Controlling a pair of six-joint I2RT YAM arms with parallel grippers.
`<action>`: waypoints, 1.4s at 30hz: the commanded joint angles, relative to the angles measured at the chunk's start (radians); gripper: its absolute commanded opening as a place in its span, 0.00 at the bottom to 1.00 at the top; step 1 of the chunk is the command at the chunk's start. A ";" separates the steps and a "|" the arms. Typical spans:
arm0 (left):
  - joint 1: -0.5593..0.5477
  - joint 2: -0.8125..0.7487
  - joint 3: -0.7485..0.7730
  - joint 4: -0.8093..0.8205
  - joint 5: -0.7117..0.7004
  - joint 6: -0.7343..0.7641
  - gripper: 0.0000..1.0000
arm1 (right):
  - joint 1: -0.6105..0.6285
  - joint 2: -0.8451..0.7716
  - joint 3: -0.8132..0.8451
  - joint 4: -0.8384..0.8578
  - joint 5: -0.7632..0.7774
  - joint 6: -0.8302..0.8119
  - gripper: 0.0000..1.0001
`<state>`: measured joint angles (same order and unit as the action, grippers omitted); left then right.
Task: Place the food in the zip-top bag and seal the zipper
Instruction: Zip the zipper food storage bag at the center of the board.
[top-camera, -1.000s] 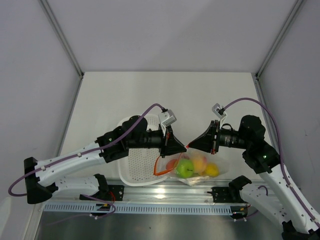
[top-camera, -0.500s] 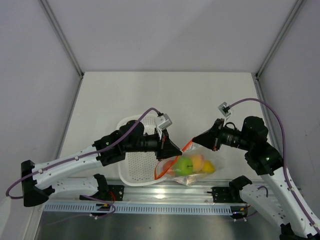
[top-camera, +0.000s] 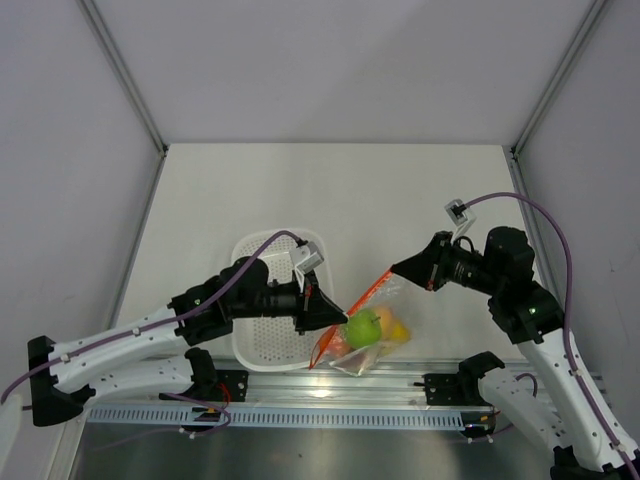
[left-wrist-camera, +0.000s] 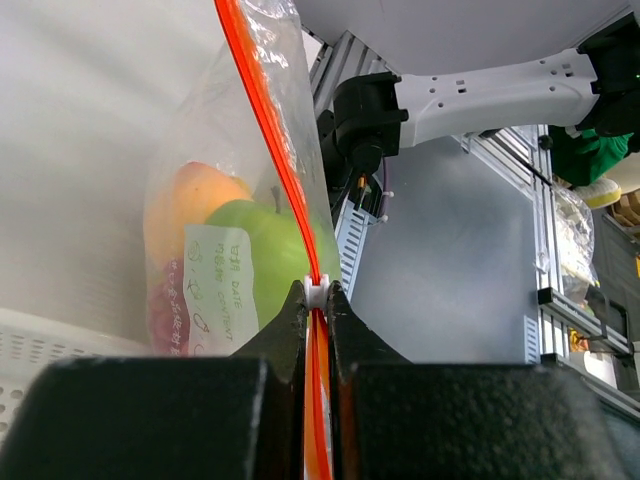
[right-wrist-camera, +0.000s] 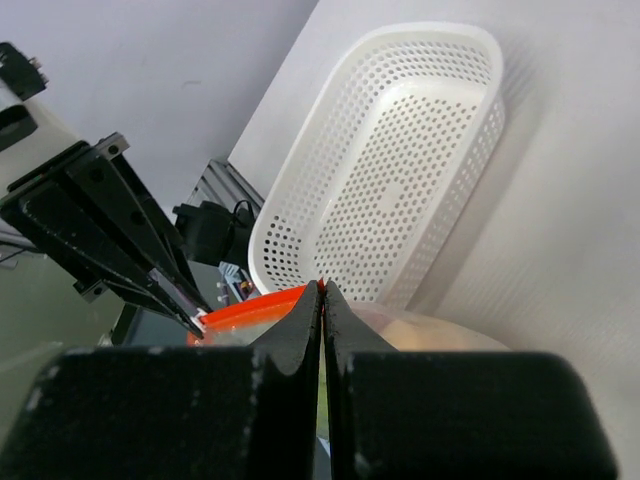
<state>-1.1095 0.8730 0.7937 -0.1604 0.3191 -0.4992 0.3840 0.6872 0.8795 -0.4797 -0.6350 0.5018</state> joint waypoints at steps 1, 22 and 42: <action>-0.006 -0.048 -0.027 0.005 0.066 -0.033 0.01 | -0.039 0.005 0.039 0.006 0.106 0.010 0.00; -0.010 -0.078 -0.059 0.007 0.090 -0.022 0.01 | -0.135 0.018 -0.017 0.194 -0.228 0.055 0.28; -0.010 -0.055 -0.042 0.005 0.090 -0.019 0.00 | -0.057 0.031 -0.085 0.161 -0.465 -0.037 0.54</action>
<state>-1.1126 0.8173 0.7147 -0.1673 0.3962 -0.5228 0.3038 0.7242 0.8005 -0.3672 -1.0676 0.4736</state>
